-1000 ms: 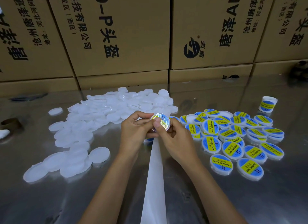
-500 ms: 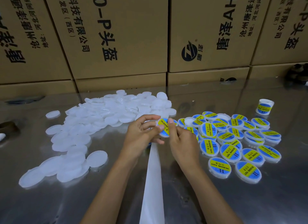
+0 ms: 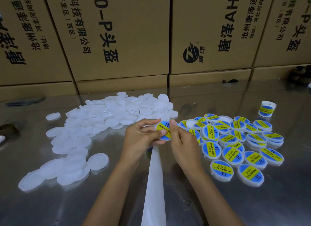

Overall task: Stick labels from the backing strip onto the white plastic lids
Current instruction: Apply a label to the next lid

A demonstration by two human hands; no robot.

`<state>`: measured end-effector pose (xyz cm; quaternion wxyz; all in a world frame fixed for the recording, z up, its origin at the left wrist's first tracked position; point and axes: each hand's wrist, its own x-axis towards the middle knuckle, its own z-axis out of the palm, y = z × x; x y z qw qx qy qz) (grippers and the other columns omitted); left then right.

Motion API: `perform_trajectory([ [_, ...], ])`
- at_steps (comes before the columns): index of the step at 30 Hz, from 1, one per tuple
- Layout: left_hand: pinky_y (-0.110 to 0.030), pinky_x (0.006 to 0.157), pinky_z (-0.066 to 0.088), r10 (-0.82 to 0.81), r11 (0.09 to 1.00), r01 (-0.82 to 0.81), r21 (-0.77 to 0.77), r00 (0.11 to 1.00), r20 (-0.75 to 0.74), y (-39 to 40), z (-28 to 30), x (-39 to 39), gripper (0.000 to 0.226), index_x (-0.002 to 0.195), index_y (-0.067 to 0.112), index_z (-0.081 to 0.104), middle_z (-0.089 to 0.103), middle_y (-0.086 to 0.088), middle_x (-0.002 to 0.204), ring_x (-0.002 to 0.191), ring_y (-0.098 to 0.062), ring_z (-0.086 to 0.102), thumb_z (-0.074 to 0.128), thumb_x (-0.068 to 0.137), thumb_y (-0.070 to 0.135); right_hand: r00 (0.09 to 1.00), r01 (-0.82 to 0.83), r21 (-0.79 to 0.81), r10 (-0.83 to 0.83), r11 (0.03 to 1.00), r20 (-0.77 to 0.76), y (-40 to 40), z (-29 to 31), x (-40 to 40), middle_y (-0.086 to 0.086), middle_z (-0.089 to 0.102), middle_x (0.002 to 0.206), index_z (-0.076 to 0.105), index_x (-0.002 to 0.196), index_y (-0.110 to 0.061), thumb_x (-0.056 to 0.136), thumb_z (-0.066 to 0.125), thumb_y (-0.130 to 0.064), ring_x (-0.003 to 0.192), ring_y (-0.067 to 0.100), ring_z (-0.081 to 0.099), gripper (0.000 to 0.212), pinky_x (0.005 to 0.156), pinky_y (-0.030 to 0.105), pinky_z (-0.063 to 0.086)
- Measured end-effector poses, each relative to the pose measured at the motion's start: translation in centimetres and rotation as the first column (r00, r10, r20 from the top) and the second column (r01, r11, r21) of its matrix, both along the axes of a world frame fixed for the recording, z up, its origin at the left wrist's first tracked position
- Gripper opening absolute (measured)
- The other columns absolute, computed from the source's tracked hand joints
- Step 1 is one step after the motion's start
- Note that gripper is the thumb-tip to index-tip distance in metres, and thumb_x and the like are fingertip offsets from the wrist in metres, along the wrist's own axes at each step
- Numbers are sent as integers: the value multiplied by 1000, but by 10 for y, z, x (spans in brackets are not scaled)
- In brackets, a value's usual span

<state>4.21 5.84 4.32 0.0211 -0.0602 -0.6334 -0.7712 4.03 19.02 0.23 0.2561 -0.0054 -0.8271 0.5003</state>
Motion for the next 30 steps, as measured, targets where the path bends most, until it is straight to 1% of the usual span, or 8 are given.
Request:
perform_trajectory([
  [3,-26,61,60,63,998,-63,20,998,-4,-1,0,-1,23,102,6,72,76,-18,85,69,-31,73,78,82,-1,999,39,111,-41,993,21,-2,0,1,-12,49,54,41,61,-16,75,23,-92,55,8,46,79,50,29,32],
  [5,-29,61,62,89,996,-89,16,996,-13,0,-1,0,15,99,5,71,76,-19,82,67,-34,71,76,85,1,997,62,133,-66,989,26,-2,1,2,-16,49,55,36,59,-18,72,30,-93,57,7,47,76,49,28,30],
  [8,-24,50,56,107,994,-107,-20,994,-24,1,0,2,8,90,-1,71,75,-13,73,56,-27,71,74,87,5,999,53,143,-54,988,6,-1,1,2,-12,46,54,35,60,-18,72,34,-91,54,12,42,75,50,29,31],
  [12,-26,50,58,84,995,-85,-57,996,-25,0,0,1,13,89,-1,71,75,-13,74,57,-27,72,73,90,12,999,42,171,-41,984,-13,-1,0,2,-4,43,50,40,60,-16,82,30,-83,52,13,41,71,48,29,29],
  [19,-27,62,59,-66,985,56,-161,996,-53,3,-4,-1,25,113,6,68,75,-9,96,57,-27,70,72,89,2,994,110,184,-111,977,-1,3,-3,-5,0,47,48,38,50,-19,100,31,-57,56,22,50,63,52,32,29],
  [24,-28,63,58,-206,970,199,-141,978,-36,4,-5,0,44,121,7,58,75,-11,100,73,-21,70,71,84,-12,990,138,117,-142,984,24,3,-4,-7,-4,45,45,36,47,-20,103,32,-50,58,25,52,64,51,31,28],
  [28,-28,60,59,-144,979,137,-148,989,-36,1,-3,0,43,114,6,61,78,-12,90,73,-26,74,78,78,-10,992,123,21,-122,992,-28,1,-3,-4,-3,47,44,39,49,-16,100,27,-60,50,13,48,68,49,30,28],
  [30,-29,60,59,-106,987,100,-128,994,-39,0,-2,1,40,109,6,61,78,-13,88,75,-31,76,80,76,-8,995,87,-39,-89,995,-48,-1,-2,-1,-9,52,48,48,52,-25,96,25,-68,51,10,48,66,50,30,29],
])
